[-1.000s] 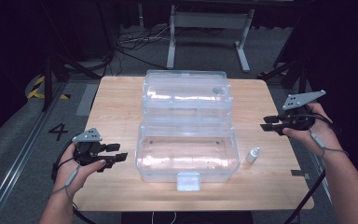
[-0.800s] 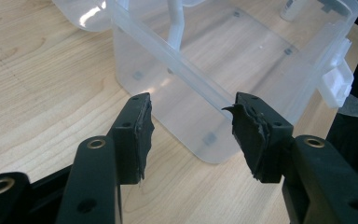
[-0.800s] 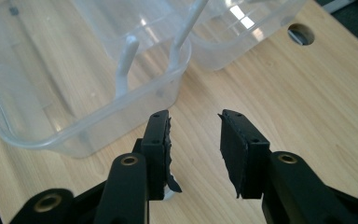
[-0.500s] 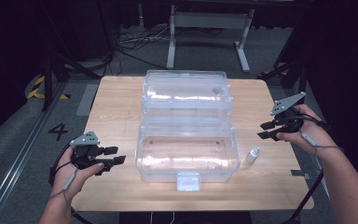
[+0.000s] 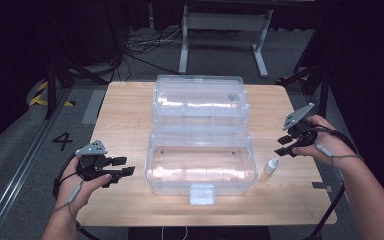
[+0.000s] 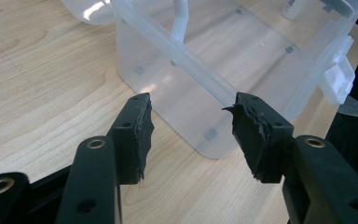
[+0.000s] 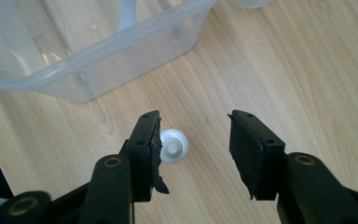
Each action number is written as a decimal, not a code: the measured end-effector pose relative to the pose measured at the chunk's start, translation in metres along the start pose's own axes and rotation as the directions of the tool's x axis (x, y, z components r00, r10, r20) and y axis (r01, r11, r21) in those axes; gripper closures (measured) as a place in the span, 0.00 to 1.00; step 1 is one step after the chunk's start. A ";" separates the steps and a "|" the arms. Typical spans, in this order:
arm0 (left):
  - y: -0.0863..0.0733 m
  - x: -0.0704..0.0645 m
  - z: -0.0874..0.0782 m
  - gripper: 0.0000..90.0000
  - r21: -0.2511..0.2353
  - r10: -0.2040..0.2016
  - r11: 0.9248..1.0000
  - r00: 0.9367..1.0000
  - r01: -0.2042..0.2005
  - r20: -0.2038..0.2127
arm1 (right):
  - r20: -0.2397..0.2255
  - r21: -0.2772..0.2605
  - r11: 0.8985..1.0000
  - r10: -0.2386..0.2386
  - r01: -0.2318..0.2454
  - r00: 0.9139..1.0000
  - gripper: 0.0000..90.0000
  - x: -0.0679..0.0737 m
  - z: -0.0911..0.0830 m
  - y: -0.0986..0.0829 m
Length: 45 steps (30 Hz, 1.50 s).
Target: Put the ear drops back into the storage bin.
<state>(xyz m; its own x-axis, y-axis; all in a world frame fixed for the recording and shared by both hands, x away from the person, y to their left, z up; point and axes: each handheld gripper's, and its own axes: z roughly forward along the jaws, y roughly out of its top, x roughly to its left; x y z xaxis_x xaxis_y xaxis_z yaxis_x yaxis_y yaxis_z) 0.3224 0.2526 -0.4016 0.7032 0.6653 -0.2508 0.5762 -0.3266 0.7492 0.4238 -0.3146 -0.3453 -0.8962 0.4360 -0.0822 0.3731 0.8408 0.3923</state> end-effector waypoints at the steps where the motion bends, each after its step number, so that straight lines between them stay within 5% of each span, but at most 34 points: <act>1: 0.000 0.000 0.000 0.53 0.000 0.000 1.000 1.000 0.000 0.000 | -0.007 0.006 1.000 0.000 0.000 1.000 0.60 0.000 0.002 0.000; 26: 0.000 0.002 0.001 0.53 0.003 0.002 1.000 1.000 -0.002 0.004 | -0.059 0.167 0.985 -0.035 0.044 0.998 0.60 0.007 0.039 -0.003; 45: 0.000 0.002 0.002 0.53 0.015 -0.002 1.000 1.000 0.002 0.012 | -0.090 0.218 0.974 -0.047 0.066 0.995 0.68 0.005 0.060 -0.004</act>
<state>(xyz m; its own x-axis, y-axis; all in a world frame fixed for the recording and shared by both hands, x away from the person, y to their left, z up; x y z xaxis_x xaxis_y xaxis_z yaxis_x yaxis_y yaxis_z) 0.3246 0.2528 -0.4031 0.7067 0.6581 -0.2598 0.5840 -0.3353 0.7393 0.4324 -0.2966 -0.4027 -0.9306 0.3656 -0.0181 0.3568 0.9172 0.1773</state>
